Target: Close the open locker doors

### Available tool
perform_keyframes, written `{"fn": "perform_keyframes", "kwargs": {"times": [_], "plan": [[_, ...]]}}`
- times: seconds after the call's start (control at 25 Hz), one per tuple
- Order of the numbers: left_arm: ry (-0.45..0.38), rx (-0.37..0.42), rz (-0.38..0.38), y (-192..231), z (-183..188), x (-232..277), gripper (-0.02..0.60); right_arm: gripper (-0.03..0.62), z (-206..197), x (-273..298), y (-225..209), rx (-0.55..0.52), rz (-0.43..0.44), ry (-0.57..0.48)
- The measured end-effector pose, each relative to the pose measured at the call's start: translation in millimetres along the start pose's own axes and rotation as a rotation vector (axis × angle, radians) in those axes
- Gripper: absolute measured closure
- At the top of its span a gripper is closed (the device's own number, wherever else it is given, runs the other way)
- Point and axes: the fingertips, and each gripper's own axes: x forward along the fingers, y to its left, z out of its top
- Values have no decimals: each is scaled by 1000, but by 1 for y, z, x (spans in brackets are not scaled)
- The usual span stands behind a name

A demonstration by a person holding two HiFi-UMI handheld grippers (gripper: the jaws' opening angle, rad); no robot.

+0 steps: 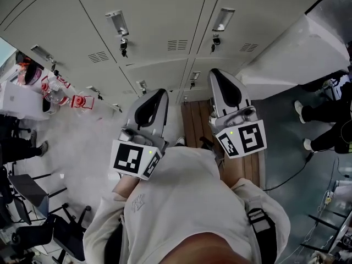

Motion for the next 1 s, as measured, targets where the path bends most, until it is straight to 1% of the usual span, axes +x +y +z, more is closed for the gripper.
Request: {"fn": "perform_keyframes", "kwargs": {"times": [0.16,0.28,0.52,0.8,1.0], "plan": [[10,13,-46,8,7,-23,574,580,1,-15,32,32,-61,2],[18,14,-91,11,8,-38,573,580,-8,-24,57,54,-88,33],[41,14,-145,14,4,-62,573,580,-27,-42,86,87,-142,85],[39,10,-152,25,1,-81,573,580,-43,-46,111,103,-153,127],[42,3,-160,30,0,-86,573,580,-41,-38,119,94,-139,125]]}}
